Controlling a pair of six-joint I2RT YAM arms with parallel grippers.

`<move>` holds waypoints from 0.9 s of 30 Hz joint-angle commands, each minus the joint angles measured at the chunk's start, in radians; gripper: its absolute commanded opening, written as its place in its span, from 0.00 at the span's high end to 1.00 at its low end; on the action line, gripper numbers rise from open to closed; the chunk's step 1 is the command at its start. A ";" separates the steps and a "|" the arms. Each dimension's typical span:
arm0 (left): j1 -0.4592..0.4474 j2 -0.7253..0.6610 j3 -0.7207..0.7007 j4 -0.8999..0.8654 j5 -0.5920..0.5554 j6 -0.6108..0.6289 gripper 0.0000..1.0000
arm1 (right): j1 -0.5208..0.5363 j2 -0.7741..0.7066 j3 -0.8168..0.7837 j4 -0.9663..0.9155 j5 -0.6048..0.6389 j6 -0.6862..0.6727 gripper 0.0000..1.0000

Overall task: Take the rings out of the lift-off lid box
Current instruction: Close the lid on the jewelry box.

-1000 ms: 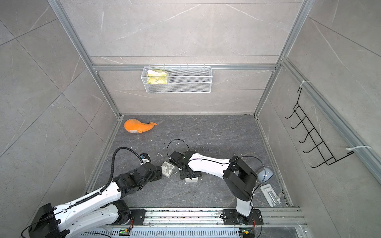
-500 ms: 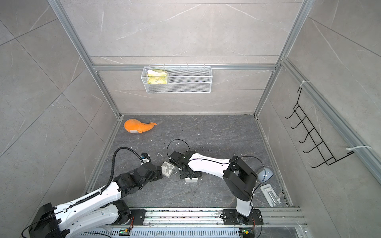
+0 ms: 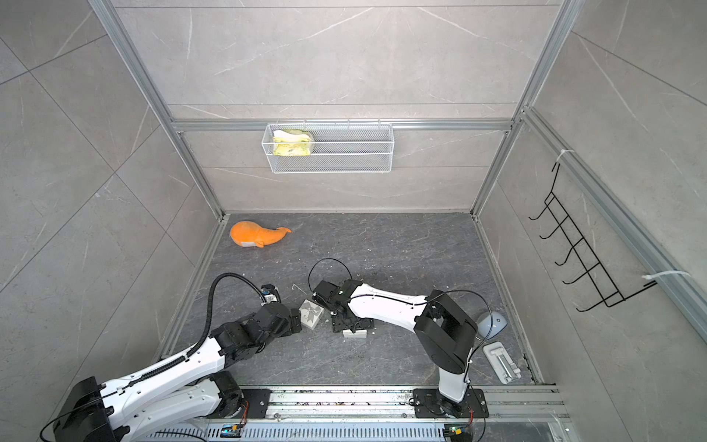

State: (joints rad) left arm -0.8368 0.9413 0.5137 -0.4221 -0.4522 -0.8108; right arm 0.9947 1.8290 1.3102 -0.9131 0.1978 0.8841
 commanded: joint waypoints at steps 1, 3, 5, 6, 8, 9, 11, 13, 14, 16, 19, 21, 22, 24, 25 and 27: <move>0.005 -0.001 -0.001 0.008 0.004 -0.005 0.00 | 0.009 0.020 0.026 -0.031 0.015 0.016 0.20; 0.005 -0.001 -0.001 0.008 0.004 -0.005 0.00 | 0.009 0.021 0.023 -0.027 0.017 0.015 0.19; 0.005 0.001 0.000 0.008 0.006 -0.004 0.00 | 0.010 0.026 0.023 -0.033 0.022 0.015 0.19; 0.005 0.001 -0.001 0.006 0.007 -0.005 0.00 | 0.010 0.027 0.023 -0.035 0.023 0.015 0.19; 0.005 0.001 0.001 0.006 0.008 -0.003 0.00 | 0.010 0.025 0.021 -0.033 0.024 0.016 0.19; 0.005 0.001 0.001 0.006 0.007 -0.004 0.00 | 0.009 0.023 0.021 -0.033 0.026 0.017 0.19; 0.005 0.004 0.000 0.006 0.007 -0.002 0.00 | 0.009 0.025 0.018 -0.032 0.028 0.016 0.19; 0.005 0.006 0.001 0.008 0.007 -0.003 0.00 | 0.009 0.028 0.016 -0.029 0.027 0.016 0.19; 0.005 0.007 -0.001 0.008 0.008 -0.002 0.00 | 0.010 0.030 0.015 -0.027 0.025 0.015 0.19; 0.005 0.011 -0.001 0.012 0.007 -0.003 0.00 | 0.009 0.033 0.015 -0.026 0.026 0.014 0.19; 0.006 0.015 0.001 0.014 0.009 -0.001 0.00 | 0.009 0.036 0.017 -0.026 0.032 0.011 0.19; 0.007 0.017 0.000 0.014 0.009 -0.002 0.00 | 0.010 0.036 0.019 -0.031 0.037 0.013 0.19; 0.007 0.017 0.000 0.015 0.010 -0.001 0.00 | 0.010 0.034 0.018 -0.034 0.041 0.014 0.19; 0.007 0.019 0.000 0.017 0.010 -0.001 0.00 | 0.009 0.030 0.015 -0.036 0.046 0.019 0.19; 0.008 0.020 0.002 0.017 0.010 -0.001 0.00 | 0.009 0.029 0.011 -0.032 0.046 0.019 0.19; 0.007 0.022 0.001 0.019 0.010 -0.002 0.00 | 0.009 0.032 0.012 -0.032 0.045 0.018 0.19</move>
State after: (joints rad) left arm -0.8349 0.9562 0.5137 -0.4187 -0.4400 -0.8108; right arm 0.9966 1.8458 1.3109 -0.9169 0.2157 0.8841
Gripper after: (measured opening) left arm 0.997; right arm 0.808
